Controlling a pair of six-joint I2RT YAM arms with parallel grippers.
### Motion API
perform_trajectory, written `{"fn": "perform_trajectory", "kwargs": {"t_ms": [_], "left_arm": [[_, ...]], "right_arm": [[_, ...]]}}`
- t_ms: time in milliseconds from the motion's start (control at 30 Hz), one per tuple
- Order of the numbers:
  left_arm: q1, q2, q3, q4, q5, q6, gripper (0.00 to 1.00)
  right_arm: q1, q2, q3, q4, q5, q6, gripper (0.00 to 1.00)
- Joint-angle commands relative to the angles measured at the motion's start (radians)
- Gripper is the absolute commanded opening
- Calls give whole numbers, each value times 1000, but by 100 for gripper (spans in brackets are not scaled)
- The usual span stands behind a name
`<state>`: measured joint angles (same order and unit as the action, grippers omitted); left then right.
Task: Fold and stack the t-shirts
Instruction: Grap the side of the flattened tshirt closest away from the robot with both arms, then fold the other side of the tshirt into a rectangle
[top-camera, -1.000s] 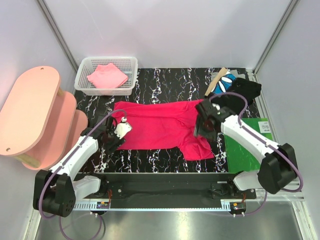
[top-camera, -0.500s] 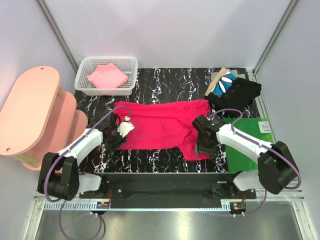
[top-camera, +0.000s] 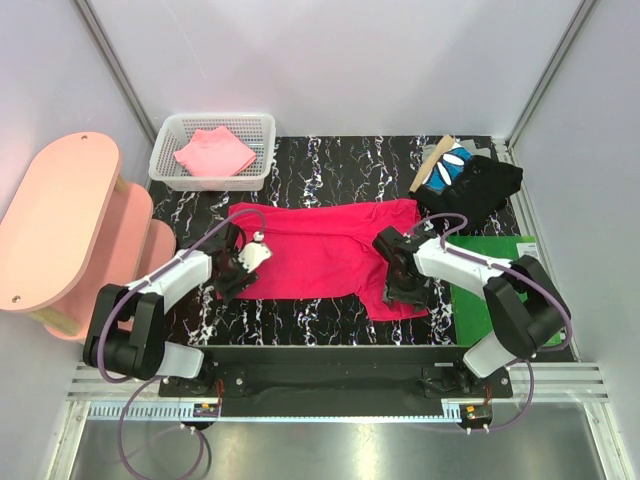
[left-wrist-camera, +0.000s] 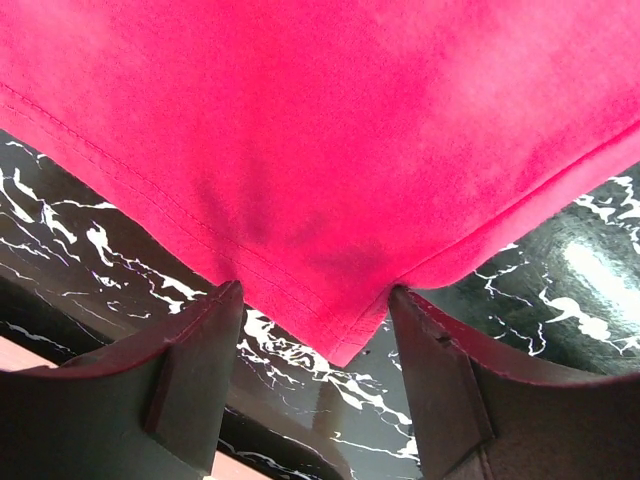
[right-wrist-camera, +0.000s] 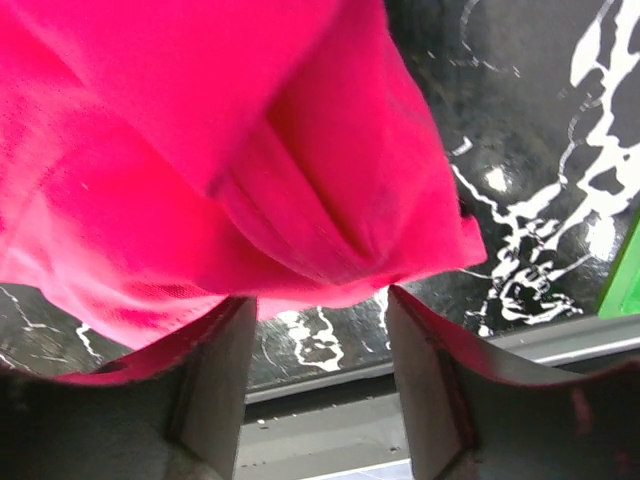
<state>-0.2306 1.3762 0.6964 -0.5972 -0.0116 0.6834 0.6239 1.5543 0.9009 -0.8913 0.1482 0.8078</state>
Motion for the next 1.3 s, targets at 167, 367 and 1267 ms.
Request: {"fn": "perform_trajectory", "kwargs": {"t_ms": [167,367,1267], "left_arm": [[-4,66,8,79,-5,8,33],[-3,57,5,85,-14,8,0],[-3,-382,-6,-216,-84,114,2]], "right_arm": [[11,50,24,60,25,-6,47],[11,9,7,57,14,-2,14],[53,-455,33,-330,-182,45,1]]}}
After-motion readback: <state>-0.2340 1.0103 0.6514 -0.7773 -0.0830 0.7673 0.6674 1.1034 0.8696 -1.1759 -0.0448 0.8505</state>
